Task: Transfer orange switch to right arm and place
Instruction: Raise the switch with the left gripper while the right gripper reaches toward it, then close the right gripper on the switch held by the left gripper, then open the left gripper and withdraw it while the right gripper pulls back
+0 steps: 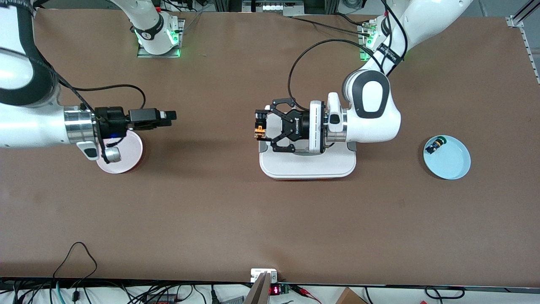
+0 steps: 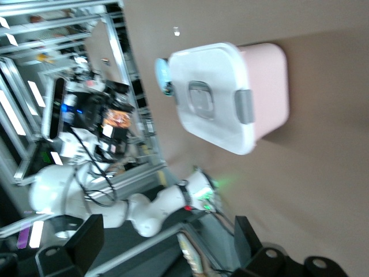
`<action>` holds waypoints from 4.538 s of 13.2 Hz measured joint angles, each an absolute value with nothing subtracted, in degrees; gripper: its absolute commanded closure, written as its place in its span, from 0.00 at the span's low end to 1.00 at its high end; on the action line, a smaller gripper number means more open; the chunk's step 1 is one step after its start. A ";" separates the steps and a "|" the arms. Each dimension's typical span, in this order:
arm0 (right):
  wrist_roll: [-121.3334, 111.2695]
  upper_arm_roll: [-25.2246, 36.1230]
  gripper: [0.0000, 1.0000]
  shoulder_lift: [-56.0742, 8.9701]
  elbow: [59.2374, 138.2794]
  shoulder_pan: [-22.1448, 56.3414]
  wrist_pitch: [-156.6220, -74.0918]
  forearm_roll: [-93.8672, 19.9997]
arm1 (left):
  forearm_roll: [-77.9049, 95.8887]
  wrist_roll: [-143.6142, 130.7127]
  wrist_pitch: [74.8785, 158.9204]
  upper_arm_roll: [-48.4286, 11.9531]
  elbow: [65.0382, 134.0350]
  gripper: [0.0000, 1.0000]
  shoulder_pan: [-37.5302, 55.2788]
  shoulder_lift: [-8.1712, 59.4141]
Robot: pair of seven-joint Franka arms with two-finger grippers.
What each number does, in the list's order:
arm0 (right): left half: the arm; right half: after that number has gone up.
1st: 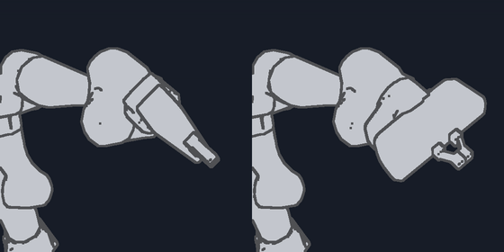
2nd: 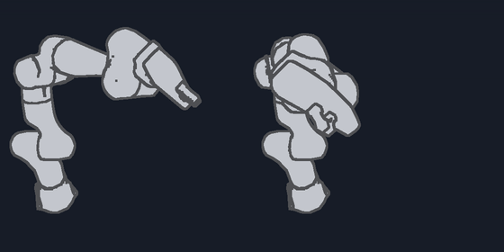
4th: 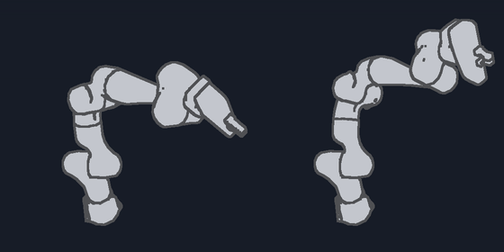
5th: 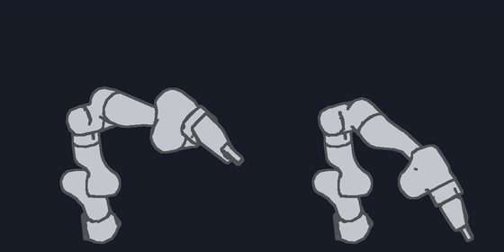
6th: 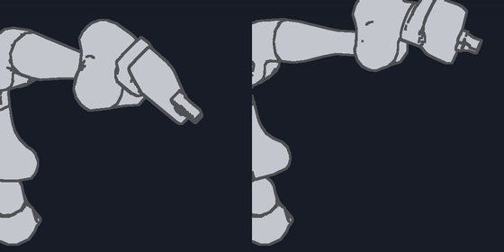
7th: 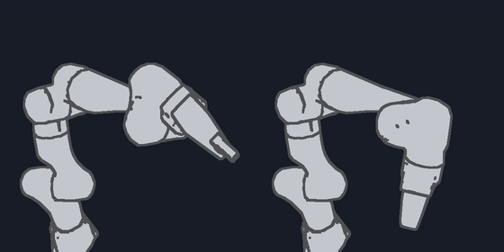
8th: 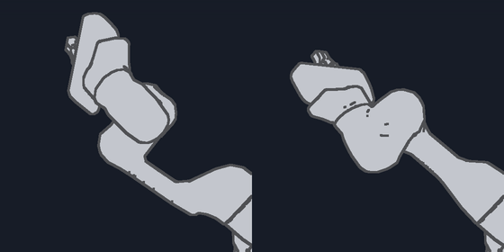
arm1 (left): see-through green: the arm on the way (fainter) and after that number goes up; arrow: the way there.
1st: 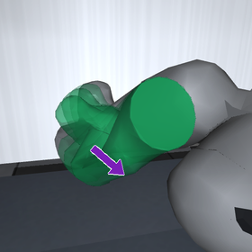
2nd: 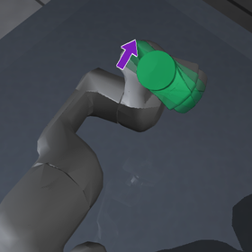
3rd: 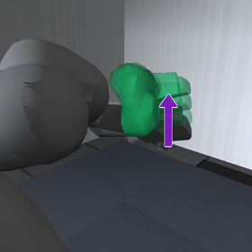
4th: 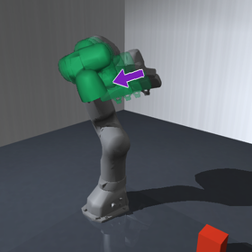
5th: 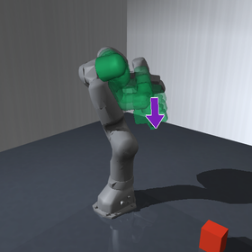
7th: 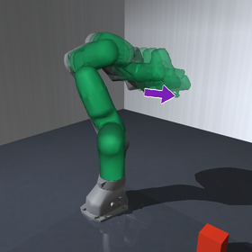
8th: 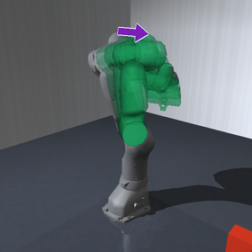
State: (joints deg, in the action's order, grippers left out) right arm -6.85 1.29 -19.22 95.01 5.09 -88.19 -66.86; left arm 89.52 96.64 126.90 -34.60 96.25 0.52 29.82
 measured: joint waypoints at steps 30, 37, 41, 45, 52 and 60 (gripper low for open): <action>-3.92 0.78 0.31 -19.78 103.06 27.61 -120.20 -99.94 | 90.34 97.60 126.92 -34.49 96.25 0.84 0.54 30.09; -3.92 0.78 0.45 -19.78 103.07 27.64 -120.32 -99.97 | 91.15 97.63 126.92 -34.49 96.25 0.76 0.54 30.10; -3.92 0.85 0.70 -19.75 103.03 27.65 -120.35 -100.26 | 91.17 97.67 126.92 -34.50 96.32 0.00 0.54 30.22; -3.93 0.85 1.00 -19.78 103.08 27.80 -120.37 -100.26 | 91.18 97.81 126.92 -34.51 96.31 0.00 0.54 30.22; -3.93 0.90 1.00 -19.80 103.08 27.80 -120.37 -100.26 | 91.19 97.81 126.86 -34.51 96.02 0.00 -0.13 30.21; -3.96 1.23 1.00 -19.80 103.08 27.66 -120.37 -100.26 | 88.19 96.09 121.03 -34.29 96.02 0.00 -2.96 30.21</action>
State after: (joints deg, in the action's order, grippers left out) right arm -3.96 1.23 -19.80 103.08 27.66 -120.37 -100.26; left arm 88.19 96.09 121.03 -34.29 96.02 -2.96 30.21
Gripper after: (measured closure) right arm 0.586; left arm 0.000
